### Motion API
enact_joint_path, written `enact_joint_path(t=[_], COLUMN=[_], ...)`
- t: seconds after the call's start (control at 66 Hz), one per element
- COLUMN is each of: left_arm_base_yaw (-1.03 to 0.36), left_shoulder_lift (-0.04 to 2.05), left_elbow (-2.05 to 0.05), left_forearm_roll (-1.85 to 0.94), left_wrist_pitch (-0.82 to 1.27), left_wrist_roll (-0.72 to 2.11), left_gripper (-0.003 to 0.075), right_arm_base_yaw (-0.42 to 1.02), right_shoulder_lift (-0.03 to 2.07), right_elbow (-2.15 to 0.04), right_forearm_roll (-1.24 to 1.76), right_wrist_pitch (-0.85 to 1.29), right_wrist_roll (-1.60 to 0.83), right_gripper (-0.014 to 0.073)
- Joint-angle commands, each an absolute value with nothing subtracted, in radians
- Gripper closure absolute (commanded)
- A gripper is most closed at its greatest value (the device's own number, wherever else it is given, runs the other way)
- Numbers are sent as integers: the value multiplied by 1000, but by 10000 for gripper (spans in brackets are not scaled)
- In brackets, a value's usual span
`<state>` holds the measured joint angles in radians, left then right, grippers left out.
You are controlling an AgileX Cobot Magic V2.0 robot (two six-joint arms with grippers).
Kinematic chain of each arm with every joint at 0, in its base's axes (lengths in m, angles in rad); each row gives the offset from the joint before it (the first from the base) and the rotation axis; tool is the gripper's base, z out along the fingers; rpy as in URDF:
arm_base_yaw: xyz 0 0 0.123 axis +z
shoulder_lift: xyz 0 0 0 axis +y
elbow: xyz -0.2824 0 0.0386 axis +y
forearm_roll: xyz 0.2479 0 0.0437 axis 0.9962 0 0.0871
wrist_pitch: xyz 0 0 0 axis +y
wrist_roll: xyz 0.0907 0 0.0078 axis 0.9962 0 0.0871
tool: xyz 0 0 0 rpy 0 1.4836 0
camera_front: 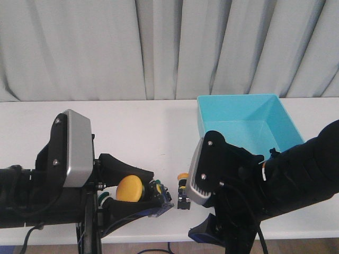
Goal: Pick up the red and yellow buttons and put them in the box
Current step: 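Bring the yellow button with the left gripper toward the right gripper, then grasp the yellow button with the right gripper and open the left gripper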
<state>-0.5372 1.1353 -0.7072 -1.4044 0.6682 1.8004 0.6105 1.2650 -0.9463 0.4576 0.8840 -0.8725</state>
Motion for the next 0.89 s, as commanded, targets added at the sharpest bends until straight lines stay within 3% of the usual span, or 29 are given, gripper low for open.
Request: enact_joint_path(t=[0.0,0.303,0.879], left_arm_base_yaw=[-543,-543,-543], left_shoulder_lift=[1113,1113,1113], left_elbow=[-735,-735,-735], left_forearm_roll=[-1476,-1476,-1475], left_wrist_pitch=[688,700,732], left_wrist_roll=[1811,1811,1891], left_gripper=[574,574,574], right_arm_base_yaw=[610,610,610], right_shoulder_lift=[1245,1246,1343], right_elbow=[-973,-973,-976], right_forearm_roll=[532,724,920], right_wrist_pitch=[845,766,755], right_wrist_roll=[-1050,-1518,-1696], right_gripper=[176,176,176])
